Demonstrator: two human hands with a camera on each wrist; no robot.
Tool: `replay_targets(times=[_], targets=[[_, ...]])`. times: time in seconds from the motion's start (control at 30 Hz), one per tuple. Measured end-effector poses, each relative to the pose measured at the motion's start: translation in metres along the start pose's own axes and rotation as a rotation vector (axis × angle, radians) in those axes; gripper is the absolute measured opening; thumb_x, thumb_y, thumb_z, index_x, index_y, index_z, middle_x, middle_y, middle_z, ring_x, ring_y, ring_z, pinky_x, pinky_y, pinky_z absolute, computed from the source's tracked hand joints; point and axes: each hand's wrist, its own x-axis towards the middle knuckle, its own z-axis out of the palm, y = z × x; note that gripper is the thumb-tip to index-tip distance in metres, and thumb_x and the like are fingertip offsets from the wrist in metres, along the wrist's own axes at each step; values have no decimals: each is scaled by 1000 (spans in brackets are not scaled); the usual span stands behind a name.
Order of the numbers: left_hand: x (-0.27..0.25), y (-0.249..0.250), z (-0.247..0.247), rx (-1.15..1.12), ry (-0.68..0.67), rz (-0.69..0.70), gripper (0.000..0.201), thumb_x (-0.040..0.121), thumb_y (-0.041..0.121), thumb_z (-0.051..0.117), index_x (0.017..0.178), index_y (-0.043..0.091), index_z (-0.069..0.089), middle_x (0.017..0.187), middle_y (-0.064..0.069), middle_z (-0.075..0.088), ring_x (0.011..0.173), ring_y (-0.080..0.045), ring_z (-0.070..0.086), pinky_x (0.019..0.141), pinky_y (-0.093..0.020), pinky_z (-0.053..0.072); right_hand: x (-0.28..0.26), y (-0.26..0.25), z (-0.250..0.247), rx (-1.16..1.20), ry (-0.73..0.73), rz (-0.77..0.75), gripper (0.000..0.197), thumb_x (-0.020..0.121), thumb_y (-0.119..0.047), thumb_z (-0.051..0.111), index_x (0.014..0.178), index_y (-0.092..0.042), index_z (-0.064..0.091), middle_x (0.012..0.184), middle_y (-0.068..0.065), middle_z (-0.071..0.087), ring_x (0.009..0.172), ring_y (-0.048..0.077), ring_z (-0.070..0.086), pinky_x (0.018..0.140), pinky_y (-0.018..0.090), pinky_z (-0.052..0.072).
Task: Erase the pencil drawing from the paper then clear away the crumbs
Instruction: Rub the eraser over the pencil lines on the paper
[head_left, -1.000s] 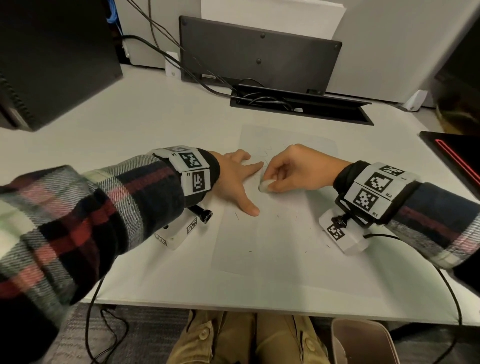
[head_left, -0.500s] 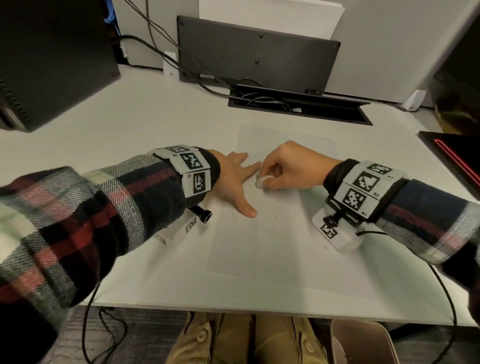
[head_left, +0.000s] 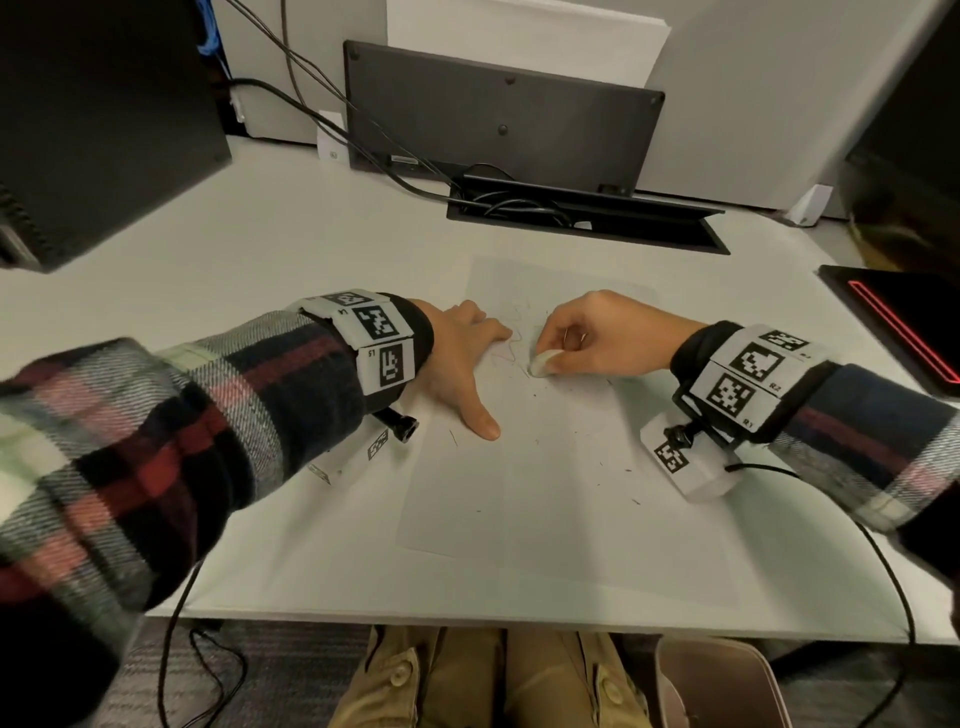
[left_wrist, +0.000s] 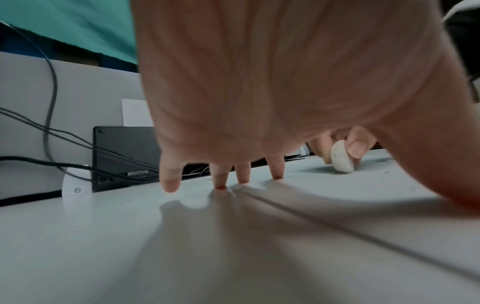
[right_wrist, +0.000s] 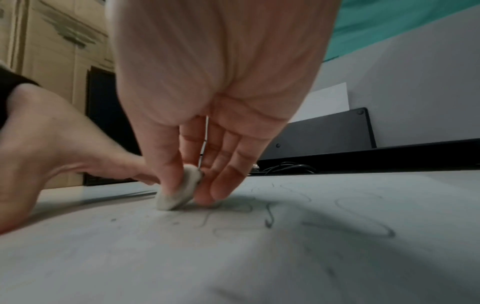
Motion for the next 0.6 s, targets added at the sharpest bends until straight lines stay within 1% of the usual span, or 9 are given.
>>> replay_targets(times=[0.07,0.13,0.17,0.23,0.33,0.4,0.5,0.53,0.6], targets=[[2,5,0,-14,46,-8,115,61,69,69,148,29,5,147,3,11,136,-20,27,108,-45,32,3,-2,1,27,4,-11,20,80,-24,71,97,-14,71,89,-1,70,67,2,54,68,18,45],[4,9,1,-25,75,-2,112,63,70,67,147,25,9,146,7,14,133,-18,32,108,-44,32,6,-1,1,48,9,-14,19,79,-22,72,96,-14,71,89,0,71,69,4,57,71,20,48],[6,10,1,-32,71,7,111,64,69,66,147,24,8,149,8,11,135,-16,29,111,-43,28,6,-1,1,60,10,-15,18,79,-21,72,95,-14,71,89,2,71,70,4,58,71,21,49],[9,11,0,-22,43,22,113,67,70,64,149,28,-2,156,7,-4,143,-15,13,114,-45,17,5,-3,0,114,-28,-8,18,78,-20,73,95,-12,72,86,5,71,66,3,57,65,17,49],[10,11,-1,14,-12,19,113,68,72,59,146,37,-14,155,6,-21,145,-14,-8,114,-47,9,-3,-5,0,241,-207,11,18,76,-19,75,92,-12,73,82,10,72,61,4,57,62,14,46],[10,12,-2,23,-23,19,113,67,72,60,146,38,-15,155,5,-22,145,-15,-8,114,-46,9,-3,-5,2,243,-220,-5,15,75,-18,76,89,-15,74,81,9,72,60,3,55,62,13,45],[8,13,-3,40,-21,26,113,67,72,59,146,40,-15,155,4,-22,145,-18,-5,114,-47,8,5,-5,2,158,-73,-14,11,77,-18,75,87,-16,72,79,4,71,57,-3,53,58,7,41],[7,14,-3,42,-21,21,113,67,72,59,145,40,-15,155,4,-22,145,-18,-4,114,-47,8,6,-6,1,147,-67,-14,11,77,-18,74,88,-16,72,77,2,70,57,-4,54,57,7,41],[7,15,-3,47,-26,11,113,68,72,59,146,39,-16,155,5,-23,145,-17,-4,114,-46,7,1,-6,1,184,-144,-3,12,77,-18,74,88,-15,73,75,3,70,56,-3,53,57,7,40]])
